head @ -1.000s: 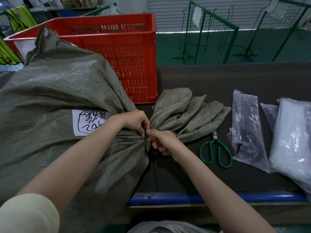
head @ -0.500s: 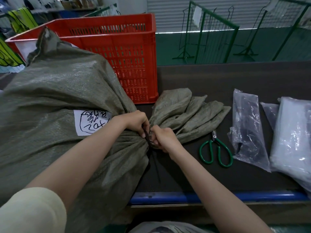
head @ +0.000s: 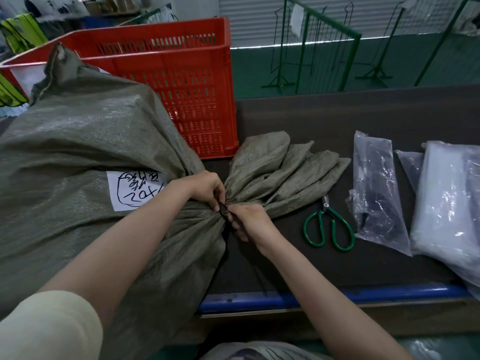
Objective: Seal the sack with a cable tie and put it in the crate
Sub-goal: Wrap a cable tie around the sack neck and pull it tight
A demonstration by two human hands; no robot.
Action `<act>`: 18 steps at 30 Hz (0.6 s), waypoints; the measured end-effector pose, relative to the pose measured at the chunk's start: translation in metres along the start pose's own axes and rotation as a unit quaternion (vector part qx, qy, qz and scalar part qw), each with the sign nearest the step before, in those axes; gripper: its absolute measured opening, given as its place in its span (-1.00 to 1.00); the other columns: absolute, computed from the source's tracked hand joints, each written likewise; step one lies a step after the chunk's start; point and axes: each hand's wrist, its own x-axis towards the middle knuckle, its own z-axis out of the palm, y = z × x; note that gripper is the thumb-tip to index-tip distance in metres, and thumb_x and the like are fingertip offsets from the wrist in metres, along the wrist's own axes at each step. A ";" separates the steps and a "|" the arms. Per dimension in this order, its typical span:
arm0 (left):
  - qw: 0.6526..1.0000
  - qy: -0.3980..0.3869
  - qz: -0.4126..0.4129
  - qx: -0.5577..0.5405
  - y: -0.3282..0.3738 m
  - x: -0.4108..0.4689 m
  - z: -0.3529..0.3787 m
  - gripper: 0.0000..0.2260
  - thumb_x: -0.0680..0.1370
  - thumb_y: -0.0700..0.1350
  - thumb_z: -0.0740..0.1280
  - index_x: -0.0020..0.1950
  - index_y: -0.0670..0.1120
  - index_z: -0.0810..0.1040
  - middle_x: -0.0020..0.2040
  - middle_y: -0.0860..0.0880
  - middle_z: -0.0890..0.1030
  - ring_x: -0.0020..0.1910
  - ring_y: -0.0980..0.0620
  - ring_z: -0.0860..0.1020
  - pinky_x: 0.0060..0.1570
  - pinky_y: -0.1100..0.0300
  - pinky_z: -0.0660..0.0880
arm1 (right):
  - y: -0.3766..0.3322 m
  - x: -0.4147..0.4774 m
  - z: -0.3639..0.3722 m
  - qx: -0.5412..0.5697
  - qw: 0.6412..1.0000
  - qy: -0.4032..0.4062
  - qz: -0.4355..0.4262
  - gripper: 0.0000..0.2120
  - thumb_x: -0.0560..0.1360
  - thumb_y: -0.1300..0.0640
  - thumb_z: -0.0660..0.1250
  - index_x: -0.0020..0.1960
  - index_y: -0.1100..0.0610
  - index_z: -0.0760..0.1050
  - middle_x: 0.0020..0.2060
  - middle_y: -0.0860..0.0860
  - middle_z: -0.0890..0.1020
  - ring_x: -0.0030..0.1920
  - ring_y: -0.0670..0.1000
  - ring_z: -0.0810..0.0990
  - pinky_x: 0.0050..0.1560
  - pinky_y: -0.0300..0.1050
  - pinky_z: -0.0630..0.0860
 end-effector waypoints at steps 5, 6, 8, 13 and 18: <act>1.000 -0.007 0.013 0.002 0.003 0.003 0.002 -0.89 0.36 -0.17 0.47 -0.24 0.04 0.61 -0.19 0.08 0.52 -0.16 0.13 0.47 -0.06 0.24 0.41 | 0.017 0.007 -0.060 -0.287 0.930 0.226 -0.040 -0.78 0.50 0.08 0.21 -0.10 0.18 0.57 -0.15 0.16 0.65 -0.14 0.08 0.62 -0.09 -0.10 0.51; 1.000 -0.011 0.011 -0.005 0.002 0.004 0.002 -0.86 0.36 -0.17 0.46 -0.27 0.06 0.59 -0.22 0.10 0.52 -0.16 0.13 0.47 -0.06 0.24 0.41 | 0.023 0.008 -0.076 -0.367 0.890 0.271 -0.025 -0.76 0.47 0.10 0.24 0.04 0.23 0.52 0.03 0.22 0.61 0.06 0.17 0.57 0.04 -0.04 0.48; 1.000 -0.025 0.004 -0.010 0.001 0.005 0.003 -0.84 0.36 -0.19 0.46 -0.29 0.05 0.57 -0.28 0.13 0.52 -0.21 0.13 0.48 -0.10 0.23 0.41 | 0.037 0.008 -0.104 -0.456 0.832 0.312 0.038 -0.58 0.45 0.11 0.30 0.22 0.30 0.35 0.23 0.29 0.44 0.25 0.28 0.42 0.18 0.06 0.41; 0.999 -0.029 0.031 0.026 0.007 0.009 0.005 -0.73 0.34 -0.27 0.45 -0.33 0.11 0.52 -0.30 0.07 0.51 -0.25 0.09 0.49 -0.07 0.11 0.47 | 0.053 0.010 -0.117 -0.456 0.808 0.368 0.063 -0.43 0.40 0.14 0.39 0.27 0.35 0.25 0.28 0.29 0.33 0.28 0.29 0.33 0.20 0.10 0.37; 0.998 -0.031 0.034 0.038 0.011 0.008 0.006 -0.70 0.34 -0.27 0.45 -0.35 0.13 0.50 -0.30 0.08 0.48 -0.24 0.08 0.46 -0.05 0.07 0.47 | 0.056 0.010 -0.117 -0.431 0.796 0.418 0.076 -0.45 0.39 0.15 0.37 0.26 0.38 0.24 0.26 0.31 0.36 0.25 0.29 0.36 0.19 0.11 0.36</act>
